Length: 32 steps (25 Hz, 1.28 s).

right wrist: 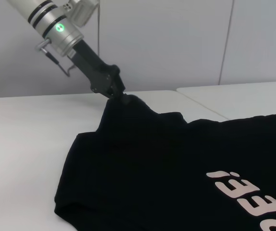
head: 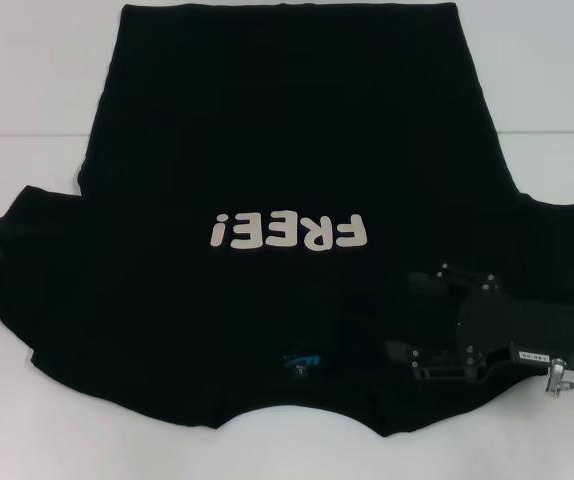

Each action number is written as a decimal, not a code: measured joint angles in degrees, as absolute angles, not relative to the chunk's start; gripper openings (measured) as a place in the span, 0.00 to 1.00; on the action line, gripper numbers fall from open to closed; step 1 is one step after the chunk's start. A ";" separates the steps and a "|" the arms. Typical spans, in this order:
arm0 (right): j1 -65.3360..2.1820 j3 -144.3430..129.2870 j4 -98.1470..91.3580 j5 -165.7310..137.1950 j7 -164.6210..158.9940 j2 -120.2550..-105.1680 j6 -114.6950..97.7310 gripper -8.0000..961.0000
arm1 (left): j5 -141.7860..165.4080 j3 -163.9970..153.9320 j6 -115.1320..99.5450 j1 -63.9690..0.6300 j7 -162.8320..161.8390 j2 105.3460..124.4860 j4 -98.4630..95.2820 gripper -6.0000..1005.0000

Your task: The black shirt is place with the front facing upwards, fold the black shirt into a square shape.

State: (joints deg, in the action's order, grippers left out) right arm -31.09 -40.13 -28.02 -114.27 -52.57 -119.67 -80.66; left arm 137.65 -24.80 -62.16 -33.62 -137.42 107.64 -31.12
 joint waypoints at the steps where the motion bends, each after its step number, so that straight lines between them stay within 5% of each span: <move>1: -31.07 -40.16 -28.02 -114.28 -52.56 -119.68 -80.66 0.98 | 137.74 -24.91 -62.73 -34.15 -137.41 107.75 -31.30 0.02; 7: -30.96 -40.20 -27.75 -114.50 -52.55 -119.70 -80.52 0.98 | 137.98 -28.14 -67.24 -38.31 -137.60 109.40 -35.21 0.02; 13: -30.94 -40.35 -27.50 -114.52 -52.56 -119.71 -80.60 0.98 | 138.15 -35.85 -68.49 -41.19 -138.38 114.30 -41.81 0.03; 22: -30.91 -40.26 -27.42 -114.52 -52.70 -119.71 -80.64 0.98 | 135.02 -39.88 -69.72 -41.86 -137.73 115.22 -38.47 0.16; 28: -31.05 -38.42 -28.07 -114.10 -62.02 -119.30 -79.64 0.98 | 125.02 -38.67 -79.63 -40.02 -124.23 113.52 -34.37 0.36; 32: -31.33 -36.74 -30.67 -114.34 -76.54 -117.40 -79.36 0.98 | 119.75 -37.38 -85.47 -36.80 -108.98 114.73 -34.40 0.55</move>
State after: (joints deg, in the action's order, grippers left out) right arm -31.33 -36.74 -30.67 -114.34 -76.54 -117.40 -79.36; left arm 119.75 -37.38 -85.47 -36.80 -108.98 114.73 -34.40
